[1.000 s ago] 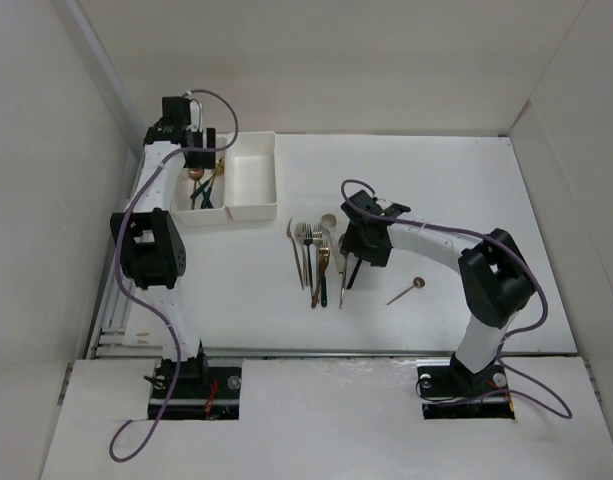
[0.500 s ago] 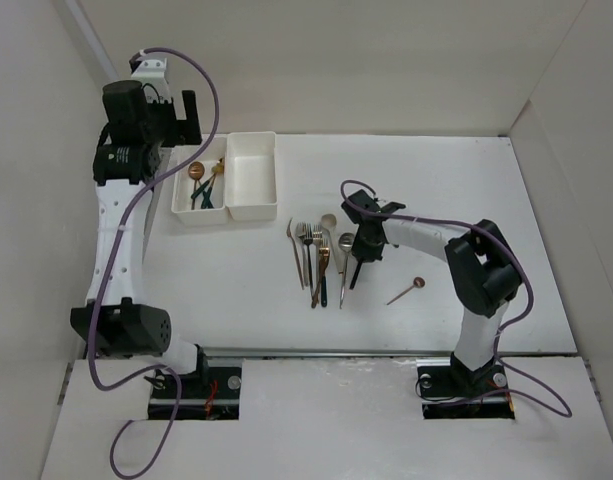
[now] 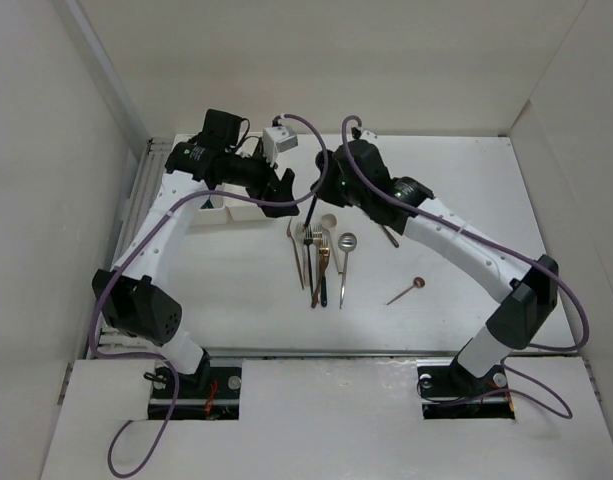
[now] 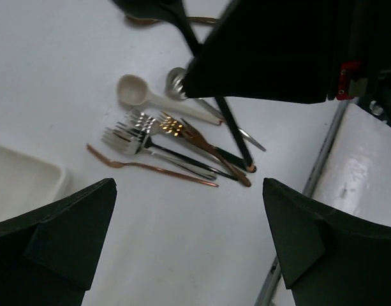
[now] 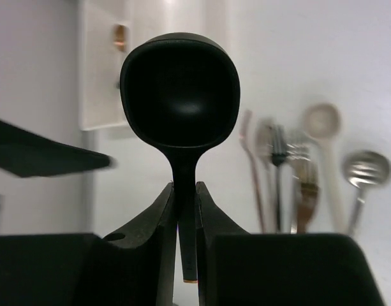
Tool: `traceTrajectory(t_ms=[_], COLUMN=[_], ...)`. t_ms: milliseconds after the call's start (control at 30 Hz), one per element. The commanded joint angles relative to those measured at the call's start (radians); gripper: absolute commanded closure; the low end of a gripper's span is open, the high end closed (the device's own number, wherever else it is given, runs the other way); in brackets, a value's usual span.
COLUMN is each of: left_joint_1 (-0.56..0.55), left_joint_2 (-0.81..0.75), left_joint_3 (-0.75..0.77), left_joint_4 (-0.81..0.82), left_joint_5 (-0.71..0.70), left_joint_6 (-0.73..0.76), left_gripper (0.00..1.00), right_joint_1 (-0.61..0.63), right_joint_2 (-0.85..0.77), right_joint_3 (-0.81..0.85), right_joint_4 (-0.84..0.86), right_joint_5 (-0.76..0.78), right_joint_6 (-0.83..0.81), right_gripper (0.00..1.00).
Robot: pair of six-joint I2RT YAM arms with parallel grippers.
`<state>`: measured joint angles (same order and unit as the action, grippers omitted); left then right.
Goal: Sort the eating utensils into containers
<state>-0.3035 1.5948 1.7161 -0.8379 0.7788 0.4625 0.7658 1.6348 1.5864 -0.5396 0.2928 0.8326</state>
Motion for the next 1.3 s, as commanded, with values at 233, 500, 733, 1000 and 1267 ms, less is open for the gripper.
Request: traceTrajectory(t_ms=[233, 500, 733, 1000, 1267], left_joint_1=[-0.034, -0.043, -0.043, -0.019, 0.058], left_joint_2=[-0.052, 0.003, 0.051, 0.06, 0.094], left_joint_3=[-0.105, -0.105, -0.096, -0.096, -0.066], left_joint_4=[0.062, 0.131, 0.148, 0.183, 0.183], left_joint_5=[0.123, 0.065, -0.076, -0.111, -0.18], left_joint_6=[-0.041, -0.128, -0.197, -0.231, -0.261], left_gripper=[0.0, 0.25, 0.93, 1.0, 1.0], right_joint_1=[0.012, 0.021, 0.021, 0.021, -0.043], right_joint_2=[0.002, -0.029, -0.029, -0.01, 0.049], right_joint_3=[-0.015, -0.063, -0.082, -0.082, -0.008], right_joint_4=[0.263, 0.305, 0.305, 0.314, 0.271], right_joint_5=[-0.21, -0.222, -0.25, -0.276, -0.365], right_joint_6=[0.003, 0.034, 0.034, 0.025, -0.021], right_gripper=[1.0, 1.0, 1.0, 1.0, 0.19])
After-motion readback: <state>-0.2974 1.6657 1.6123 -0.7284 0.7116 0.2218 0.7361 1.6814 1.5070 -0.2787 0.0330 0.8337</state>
